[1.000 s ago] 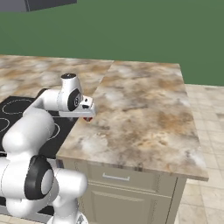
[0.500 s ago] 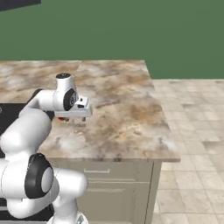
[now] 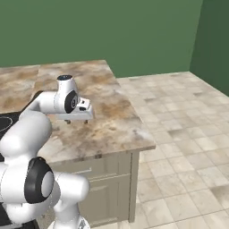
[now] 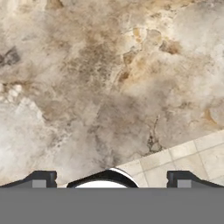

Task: Four empty soda cans are scattered around the kitchen. Gather all the cans and cluster them next to the stove for recycling.

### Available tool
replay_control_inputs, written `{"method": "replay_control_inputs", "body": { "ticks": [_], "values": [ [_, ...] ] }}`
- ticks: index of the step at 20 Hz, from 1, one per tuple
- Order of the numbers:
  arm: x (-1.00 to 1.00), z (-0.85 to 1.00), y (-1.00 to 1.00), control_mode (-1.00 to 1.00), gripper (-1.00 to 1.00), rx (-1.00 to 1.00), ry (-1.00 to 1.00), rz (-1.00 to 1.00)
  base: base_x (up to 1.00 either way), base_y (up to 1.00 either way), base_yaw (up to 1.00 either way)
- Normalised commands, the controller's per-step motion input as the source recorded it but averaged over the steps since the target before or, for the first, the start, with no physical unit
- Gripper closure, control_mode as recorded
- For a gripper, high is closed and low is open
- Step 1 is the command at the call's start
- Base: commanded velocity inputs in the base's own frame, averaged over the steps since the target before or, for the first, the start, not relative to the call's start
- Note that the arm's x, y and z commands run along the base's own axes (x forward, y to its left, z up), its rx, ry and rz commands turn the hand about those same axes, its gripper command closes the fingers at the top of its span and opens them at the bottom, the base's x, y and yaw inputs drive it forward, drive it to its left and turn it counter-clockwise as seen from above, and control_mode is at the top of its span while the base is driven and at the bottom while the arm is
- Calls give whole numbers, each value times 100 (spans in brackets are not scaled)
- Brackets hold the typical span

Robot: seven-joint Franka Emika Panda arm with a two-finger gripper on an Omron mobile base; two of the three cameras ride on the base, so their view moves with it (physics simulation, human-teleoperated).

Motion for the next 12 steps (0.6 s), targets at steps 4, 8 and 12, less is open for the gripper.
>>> {"method": "replay_control_inputs", "body": {
  "ticks": [4, 8, 12],
  "values": [
    [0, 0, 0, 100, -100, 0, 0, 0, 11, -60, -30],
    [0, 0, 0, 100, -100, 0, 0, 0, 6, -77, -24],
    [0, 0, 0, 100, -100, 0, 0, 0, 6, -84, -20]
  ]
}}
